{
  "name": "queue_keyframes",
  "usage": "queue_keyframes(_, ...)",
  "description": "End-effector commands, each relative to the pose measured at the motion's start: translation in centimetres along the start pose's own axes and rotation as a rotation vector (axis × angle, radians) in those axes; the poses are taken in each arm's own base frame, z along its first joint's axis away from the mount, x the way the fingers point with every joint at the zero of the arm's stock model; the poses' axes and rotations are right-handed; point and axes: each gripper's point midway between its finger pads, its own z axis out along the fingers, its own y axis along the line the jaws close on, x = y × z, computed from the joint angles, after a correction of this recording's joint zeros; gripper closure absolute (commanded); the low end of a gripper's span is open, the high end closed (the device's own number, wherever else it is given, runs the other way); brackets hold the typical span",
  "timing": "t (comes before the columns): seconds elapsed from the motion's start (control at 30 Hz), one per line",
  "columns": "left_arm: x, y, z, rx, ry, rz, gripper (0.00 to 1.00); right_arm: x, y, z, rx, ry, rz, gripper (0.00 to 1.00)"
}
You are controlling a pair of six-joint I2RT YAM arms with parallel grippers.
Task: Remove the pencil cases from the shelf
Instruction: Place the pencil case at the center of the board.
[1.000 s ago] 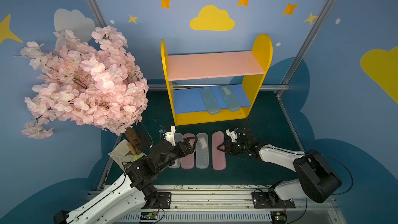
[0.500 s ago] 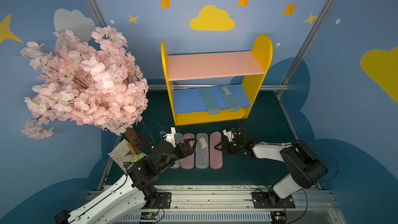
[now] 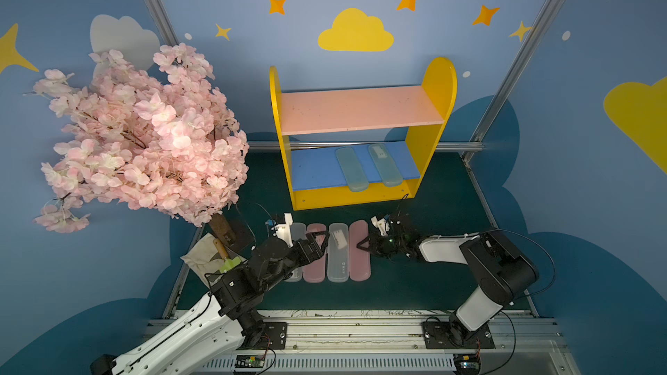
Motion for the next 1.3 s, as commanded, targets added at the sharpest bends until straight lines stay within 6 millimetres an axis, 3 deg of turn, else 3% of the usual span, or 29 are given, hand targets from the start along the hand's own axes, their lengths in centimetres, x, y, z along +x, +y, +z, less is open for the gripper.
queue_keyframes(0.0,-0.3,0.1,-0.1,0.002,-0.02,-0.003,0.0,-0.2,0.4,0.4,-0.007,0.008,-0.027,0.68)
queue_keyframes(0.1,-0.4,0.0,-0.1,0.005,-0.021,-0.003,0.0,-0.1,0.3,0.1,0.011,0.01,-0.031,0.51)
queue_keyframes(0.2,-0.4,-0.2,0.0,0.01,-0.023,0.0,0.0,0.0,0.1,-0.4,0.039,0.012,-0.038,0.41)
queue_keyframes(0.57,-1.1,-1.7,1.3,0.016,-0.026,-0.009,0.0,0.3,-1.1,-3.3,0.239,0.013,-0.059,0.23)
queue_keyframes(0.63,-1.0,-1.9,2.2,0.01,-0.016,-0.025,0.0,0.5,-1.5,-3.9,0.274,0.006,-0.063,0.02)
queue_keyframes(0.83,-1.6,-3.7,4.8,-0.005,0.0,-0.038,0.0,0.6,-1.3,-6.4,0.349,-0.035,-0.122,0.01)
queue_keyframes(1.03,-2.5,-5.4,8.1,0.023,0.005,-0.068,0.0,-0.3,0.4,-9.8,0.381,-0.144,-0.224,0.01)
queue_keyframes(1.27,-4.2,-4.5,11.6,0.008,-0.046,-0.137,0.0,-1.4,2.5,-14.1,0.388,-0.341,-0.258,0.01)
